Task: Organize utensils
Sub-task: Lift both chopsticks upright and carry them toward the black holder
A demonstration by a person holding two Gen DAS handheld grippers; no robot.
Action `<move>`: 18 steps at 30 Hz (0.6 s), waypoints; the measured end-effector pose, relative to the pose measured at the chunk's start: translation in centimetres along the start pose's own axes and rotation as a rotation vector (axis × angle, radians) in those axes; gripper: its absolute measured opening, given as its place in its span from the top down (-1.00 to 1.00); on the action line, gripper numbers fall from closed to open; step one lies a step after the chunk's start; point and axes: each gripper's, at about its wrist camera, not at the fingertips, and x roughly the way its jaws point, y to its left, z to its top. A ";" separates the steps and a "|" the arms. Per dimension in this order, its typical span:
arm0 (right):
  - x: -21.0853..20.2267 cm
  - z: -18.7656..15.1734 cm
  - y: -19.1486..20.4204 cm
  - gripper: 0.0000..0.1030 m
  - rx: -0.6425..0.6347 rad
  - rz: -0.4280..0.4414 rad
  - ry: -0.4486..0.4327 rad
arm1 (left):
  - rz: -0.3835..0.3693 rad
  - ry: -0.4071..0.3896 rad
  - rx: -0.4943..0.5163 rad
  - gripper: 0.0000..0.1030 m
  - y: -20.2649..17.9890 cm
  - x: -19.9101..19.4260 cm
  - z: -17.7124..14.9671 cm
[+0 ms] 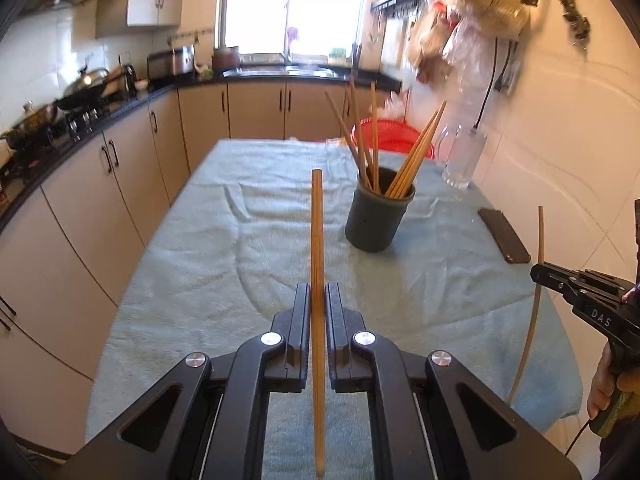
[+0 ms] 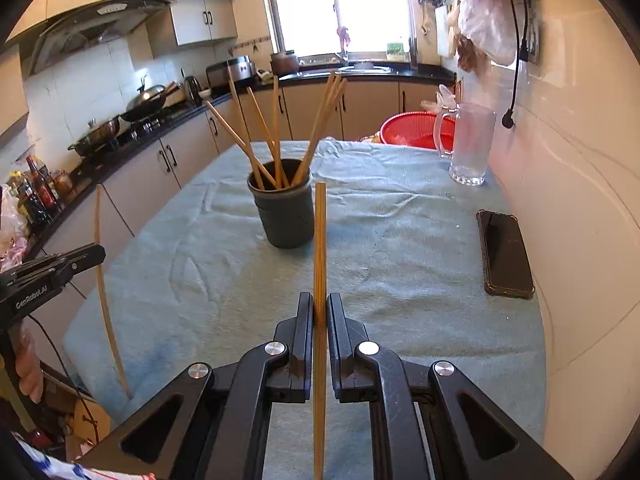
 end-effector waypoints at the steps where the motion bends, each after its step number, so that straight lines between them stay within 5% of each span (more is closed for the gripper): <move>1: -0.2 -0.1 0.1 0.86 0.001 0.001 -0.005 | 0.004 -0.013 0.002 0.87 0.0 -0.4 -0.1; 18: -2.0 0.0 1.6 0.86 -0.001 0.044 -0.088 | -0.042 -0.148 -0.044 0.87 0.1 -5.3 0.0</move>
